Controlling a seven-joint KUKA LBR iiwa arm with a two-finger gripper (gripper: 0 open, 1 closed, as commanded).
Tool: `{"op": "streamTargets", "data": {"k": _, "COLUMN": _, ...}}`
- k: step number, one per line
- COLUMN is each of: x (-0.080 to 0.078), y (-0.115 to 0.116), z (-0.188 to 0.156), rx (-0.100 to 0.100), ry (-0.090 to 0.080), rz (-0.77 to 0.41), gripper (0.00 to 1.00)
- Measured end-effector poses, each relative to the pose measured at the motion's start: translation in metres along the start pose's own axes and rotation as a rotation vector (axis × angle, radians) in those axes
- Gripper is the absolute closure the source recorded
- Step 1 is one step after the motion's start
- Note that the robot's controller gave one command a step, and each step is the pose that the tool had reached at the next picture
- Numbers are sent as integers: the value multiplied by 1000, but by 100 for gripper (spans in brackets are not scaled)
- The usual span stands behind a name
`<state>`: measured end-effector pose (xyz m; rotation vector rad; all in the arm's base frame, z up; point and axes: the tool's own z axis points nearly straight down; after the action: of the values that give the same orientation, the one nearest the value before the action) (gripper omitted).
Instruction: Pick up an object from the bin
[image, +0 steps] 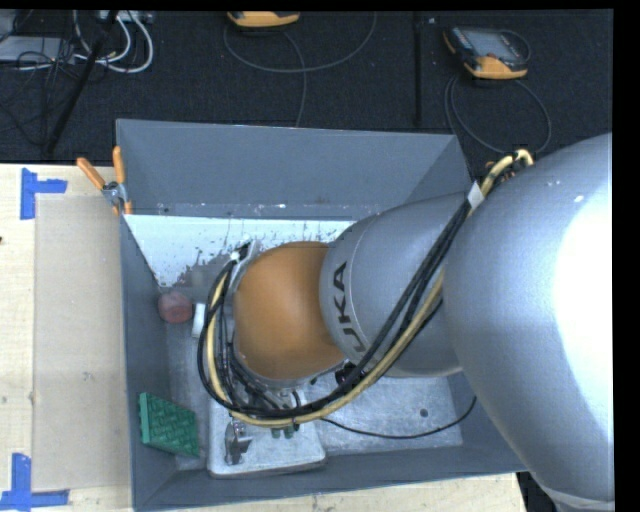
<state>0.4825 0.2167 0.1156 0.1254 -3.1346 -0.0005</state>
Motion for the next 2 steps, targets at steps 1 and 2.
{"op": "streamTargets", "data": {"k": 1, "x": -1, "y": -52, "z": -1, "rx": 0, "ry": -6, "rz": -7, "gripper": 0}}
{"op": "streamTargets", "data": {"k": 2, "x": -38, "y": -32, "z": 37, "rx": 1, "ry": 6, "rz": -287, "gripper": 0}}
